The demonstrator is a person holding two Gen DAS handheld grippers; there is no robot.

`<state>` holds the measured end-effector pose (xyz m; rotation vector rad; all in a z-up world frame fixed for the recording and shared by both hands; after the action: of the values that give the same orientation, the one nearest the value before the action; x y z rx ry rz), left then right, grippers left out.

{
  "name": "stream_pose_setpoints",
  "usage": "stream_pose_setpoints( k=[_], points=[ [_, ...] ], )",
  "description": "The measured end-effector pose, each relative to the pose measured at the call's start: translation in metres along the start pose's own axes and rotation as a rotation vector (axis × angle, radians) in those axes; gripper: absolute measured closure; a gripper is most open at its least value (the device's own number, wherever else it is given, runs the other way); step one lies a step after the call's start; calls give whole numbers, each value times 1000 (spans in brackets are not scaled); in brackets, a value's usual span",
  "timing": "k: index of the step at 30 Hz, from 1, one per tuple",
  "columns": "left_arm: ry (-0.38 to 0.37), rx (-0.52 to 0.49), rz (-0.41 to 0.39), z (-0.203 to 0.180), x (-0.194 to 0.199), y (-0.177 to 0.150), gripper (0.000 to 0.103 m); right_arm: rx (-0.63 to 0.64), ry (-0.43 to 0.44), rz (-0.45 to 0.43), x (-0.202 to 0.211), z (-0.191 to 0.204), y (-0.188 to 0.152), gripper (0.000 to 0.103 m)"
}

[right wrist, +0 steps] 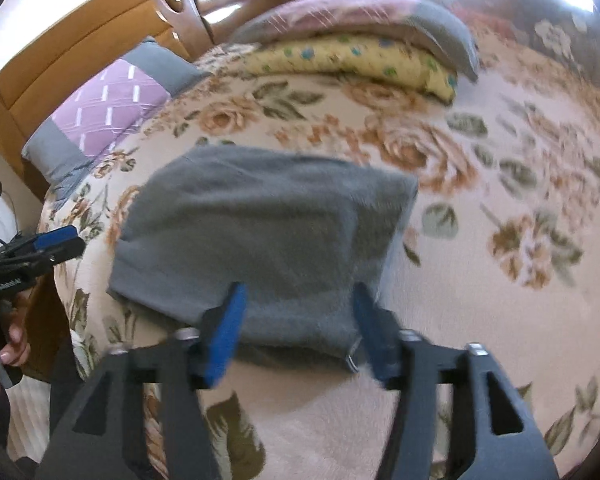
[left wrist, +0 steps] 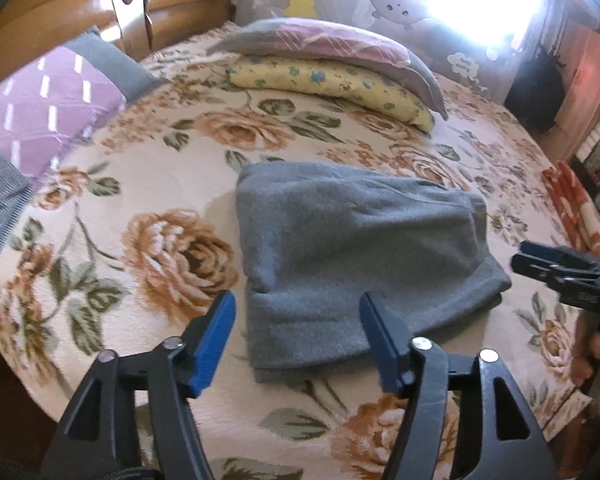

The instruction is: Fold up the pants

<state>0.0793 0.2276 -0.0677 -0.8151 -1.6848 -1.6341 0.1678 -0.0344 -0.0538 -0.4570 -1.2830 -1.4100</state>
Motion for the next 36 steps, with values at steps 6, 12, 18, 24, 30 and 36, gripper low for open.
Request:
stream_pose_setpoints(
  k=[6, 12, 18, 24, 30, 36],
  points=[
    [91, 15, -39, 1, 16, 0, 24, 86, 51, -26, 12, 21, 6, 27],
    [154, -8, -52, -2, 24, -4, 22, 130, 70, -19, 14, 30, 2, 25],
    [162, -14, -55, -7, 27, -6, 22, 165, 73, -24, 18, 31, 1, 24],
    [184, -40, -65, -18, 31, -9, 22, 213, 76, -36, 22, 34, 0, 21],
    [187, -60, -76, -23, 33, -10, 22, 245, 58, -53, 24, 35, 1, 19],
    [176, -53, -109, -23, 40, -8, 22, 268, 67, -60, 28, 40, 2, 18]
  ],
)
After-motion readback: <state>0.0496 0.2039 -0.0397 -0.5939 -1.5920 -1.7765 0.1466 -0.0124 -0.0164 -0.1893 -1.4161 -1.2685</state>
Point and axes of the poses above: each gripper's, at about its wrist camera, not at the fingertips, and x roughly against the way its jaws point, z to its left, y to its top, the point moved 4 cm from there along -x, roughly the way its jaws point, and after that the axes turned 9 degrees about -x, right-handed, at the moved point
